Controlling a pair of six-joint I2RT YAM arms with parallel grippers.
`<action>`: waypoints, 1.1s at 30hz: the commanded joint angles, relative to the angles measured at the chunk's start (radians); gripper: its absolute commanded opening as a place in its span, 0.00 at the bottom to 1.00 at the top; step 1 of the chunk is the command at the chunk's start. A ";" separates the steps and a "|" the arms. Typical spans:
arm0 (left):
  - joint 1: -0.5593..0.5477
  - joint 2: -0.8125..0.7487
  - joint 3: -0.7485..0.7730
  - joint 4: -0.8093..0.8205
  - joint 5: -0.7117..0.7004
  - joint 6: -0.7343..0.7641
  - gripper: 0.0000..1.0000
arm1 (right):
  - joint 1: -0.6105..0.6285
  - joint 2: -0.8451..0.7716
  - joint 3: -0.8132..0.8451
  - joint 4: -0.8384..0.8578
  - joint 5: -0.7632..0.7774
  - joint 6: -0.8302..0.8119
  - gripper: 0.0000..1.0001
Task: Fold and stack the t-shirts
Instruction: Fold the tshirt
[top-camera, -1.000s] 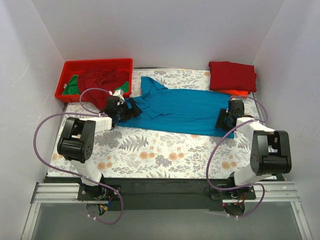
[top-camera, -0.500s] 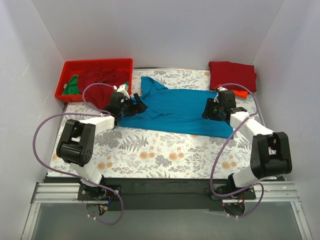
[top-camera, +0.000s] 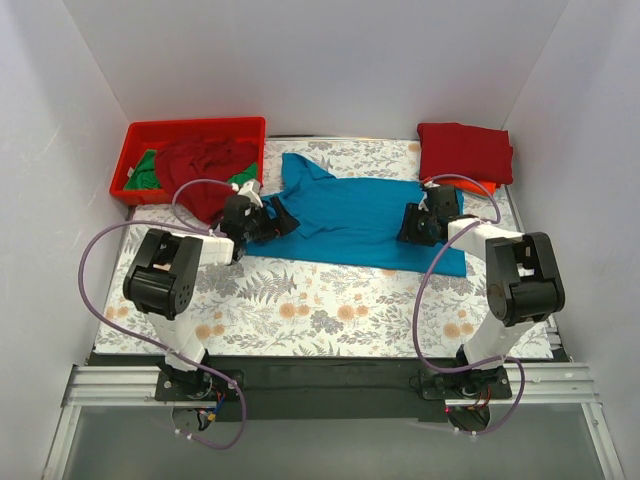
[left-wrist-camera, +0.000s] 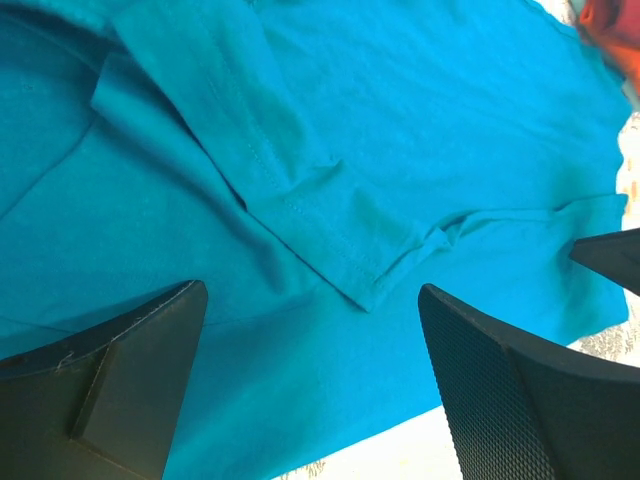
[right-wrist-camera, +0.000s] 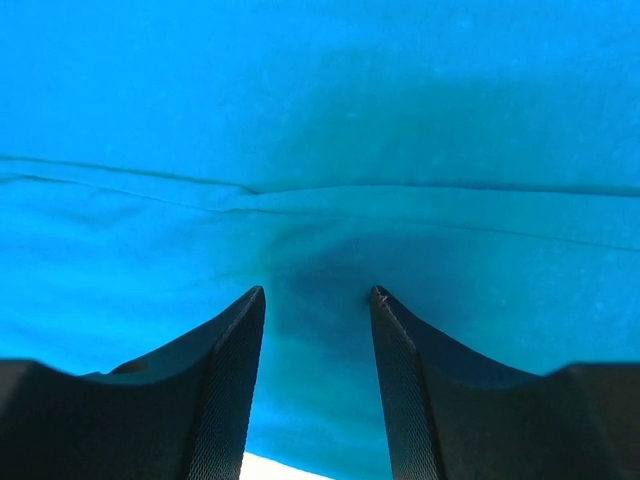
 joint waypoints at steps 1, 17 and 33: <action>-0.001 -0.045 -0.083 -0.049 -0.037 -0.027 0.87 | 0.008 0.016 -0.061 -0.006 -0.023 0.017 0.54; -0.050 -0.398 -0.424 -0.052 -0.103 -0.102 0.87 | 0.051 -0.303 -0.398 -0.007 0.020 0.103 0.53; -0.153 -0.879 -0.640 -0.230 -0.220 -0.218 0.87 | 0.094 -0.674 -0.578 -0.151 0.042 0.177 0.53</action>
